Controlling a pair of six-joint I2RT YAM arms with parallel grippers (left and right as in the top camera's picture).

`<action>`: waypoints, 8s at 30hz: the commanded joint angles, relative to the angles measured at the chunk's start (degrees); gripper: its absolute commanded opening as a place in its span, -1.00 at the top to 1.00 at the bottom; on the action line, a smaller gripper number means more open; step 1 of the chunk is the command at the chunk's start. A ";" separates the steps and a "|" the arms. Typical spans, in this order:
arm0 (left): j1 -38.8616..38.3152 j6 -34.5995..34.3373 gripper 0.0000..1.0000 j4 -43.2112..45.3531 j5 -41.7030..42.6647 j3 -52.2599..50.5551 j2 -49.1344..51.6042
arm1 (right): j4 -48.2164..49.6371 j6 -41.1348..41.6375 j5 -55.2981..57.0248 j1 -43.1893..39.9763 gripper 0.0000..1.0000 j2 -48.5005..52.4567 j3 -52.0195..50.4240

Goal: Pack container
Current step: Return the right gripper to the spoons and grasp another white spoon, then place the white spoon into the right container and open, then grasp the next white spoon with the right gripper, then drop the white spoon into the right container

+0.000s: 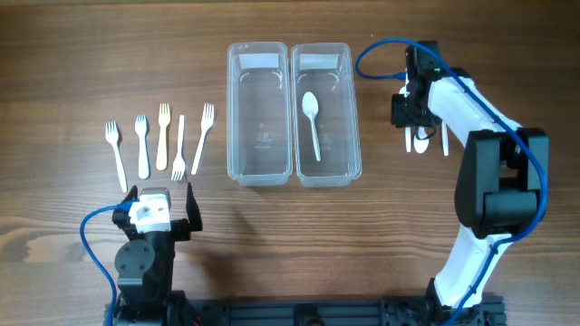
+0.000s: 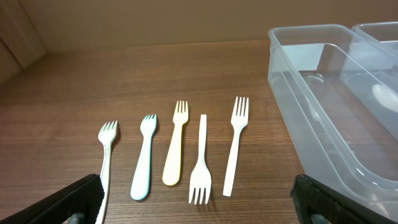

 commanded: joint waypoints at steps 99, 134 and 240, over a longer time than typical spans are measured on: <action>-0.15 0.72 -1.00 0.00 0.07 -0.28 -0.35 | -4.83 -1.27 0.22 -2.60 0.29 2.38 -0.31; -0.15 0.70 -1.00 0.00 0.09 -0.28 -0.35 | -6.25 1.68 -7.74 14.16 0.92 -31.28 0.59; -0.15 0.70 -0.99 0.02 0.09 -0.28 -0.35 | -9.03 3.02 -6.14 18.64 -0.10 -22.21 9.97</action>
